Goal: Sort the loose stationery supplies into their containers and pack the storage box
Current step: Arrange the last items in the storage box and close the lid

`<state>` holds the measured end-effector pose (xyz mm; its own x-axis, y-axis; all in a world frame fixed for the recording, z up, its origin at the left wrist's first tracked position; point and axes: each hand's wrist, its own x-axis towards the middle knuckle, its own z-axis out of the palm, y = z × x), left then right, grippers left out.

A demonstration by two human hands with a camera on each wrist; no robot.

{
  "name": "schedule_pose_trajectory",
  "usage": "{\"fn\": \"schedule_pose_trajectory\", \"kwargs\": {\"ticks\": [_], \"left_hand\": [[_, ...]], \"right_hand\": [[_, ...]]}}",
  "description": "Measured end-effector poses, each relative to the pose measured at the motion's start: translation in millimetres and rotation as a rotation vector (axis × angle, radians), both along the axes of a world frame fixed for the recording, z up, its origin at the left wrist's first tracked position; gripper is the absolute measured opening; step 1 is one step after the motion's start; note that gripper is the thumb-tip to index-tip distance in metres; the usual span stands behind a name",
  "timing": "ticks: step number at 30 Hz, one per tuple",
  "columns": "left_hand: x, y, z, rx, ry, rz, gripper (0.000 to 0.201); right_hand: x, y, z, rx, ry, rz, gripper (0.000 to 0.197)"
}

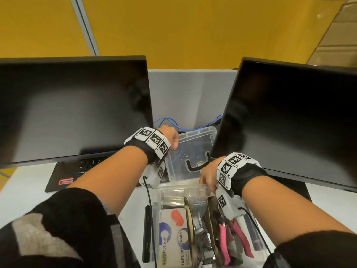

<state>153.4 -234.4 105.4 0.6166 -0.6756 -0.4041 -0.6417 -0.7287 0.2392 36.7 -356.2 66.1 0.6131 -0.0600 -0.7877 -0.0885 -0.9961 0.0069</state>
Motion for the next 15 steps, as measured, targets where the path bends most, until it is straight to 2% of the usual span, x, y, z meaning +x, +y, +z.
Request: {"fn": "schedule_pose_trajectory", "kwargs": {"ticks": [2, 4, 8, 12, 15], "left_hand": [[-3, 8, 9, -0.044, 0.045, 0.014, 0.022], [-6, 16, 15, -0.098, 0.016, 0.02, 0.024], [-19, 25, 28, -0.254, -0.092, 0.064, 0.032], [-24, 35, 41, -0.39, -0.162, 0.102, 0.033], [-27, 44, 47, -0.471, -0.213, 0.115, 0.032]], "right_hand": [[0, -3, 1, 0.086, 0.038, -0.032, 0.045], [0, -3, 2, 0.099, 0.06, -0.076, 0.048], [-9, 2, 7, -0.037, -0.089, -0.009, 0.061], [-26, -1, 24, 0.122, -0.202, -0.166, 0.061], [-38, -3, 36, 0.141, -0.328, -0.242, 0.06]]}}
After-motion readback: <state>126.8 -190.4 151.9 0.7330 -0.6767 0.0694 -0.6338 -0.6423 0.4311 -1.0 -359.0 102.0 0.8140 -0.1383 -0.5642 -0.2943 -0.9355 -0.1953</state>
